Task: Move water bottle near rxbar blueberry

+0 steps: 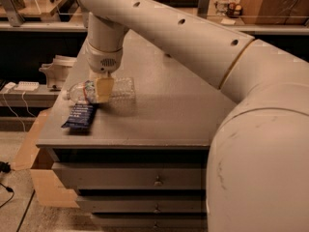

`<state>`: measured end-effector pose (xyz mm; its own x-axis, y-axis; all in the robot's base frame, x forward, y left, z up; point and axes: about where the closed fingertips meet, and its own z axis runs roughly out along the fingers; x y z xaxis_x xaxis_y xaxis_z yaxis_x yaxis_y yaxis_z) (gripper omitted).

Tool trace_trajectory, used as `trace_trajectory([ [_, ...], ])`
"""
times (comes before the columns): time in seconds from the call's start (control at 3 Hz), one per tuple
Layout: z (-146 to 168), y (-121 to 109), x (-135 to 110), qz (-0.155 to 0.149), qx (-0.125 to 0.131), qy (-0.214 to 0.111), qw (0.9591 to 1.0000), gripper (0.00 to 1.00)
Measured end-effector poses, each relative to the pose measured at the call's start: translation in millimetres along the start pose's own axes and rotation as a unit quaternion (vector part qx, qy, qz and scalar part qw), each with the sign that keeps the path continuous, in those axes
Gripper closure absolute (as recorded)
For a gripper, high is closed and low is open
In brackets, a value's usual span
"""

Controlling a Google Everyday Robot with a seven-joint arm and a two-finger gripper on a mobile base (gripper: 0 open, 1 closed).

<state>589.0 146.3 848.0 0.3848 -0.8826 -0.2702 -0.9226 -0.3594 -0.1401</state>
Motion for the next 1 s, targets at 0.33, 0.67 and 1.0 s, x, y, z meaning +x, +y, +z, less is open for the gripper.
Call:
trace_trajectory([
  [0.33,-2.6,-0.4,-0.8,0.000,0.000,0.000,1.0000,0.14],
  [0.67,-0.2,-0.9,-1.5,-0.001,-0.001,-0.001,1.0000,0.00],
  [1.0,-0.1,-0.9,-1.6,-0.001,-0.001,-0.001,1.0000,0.00],
])
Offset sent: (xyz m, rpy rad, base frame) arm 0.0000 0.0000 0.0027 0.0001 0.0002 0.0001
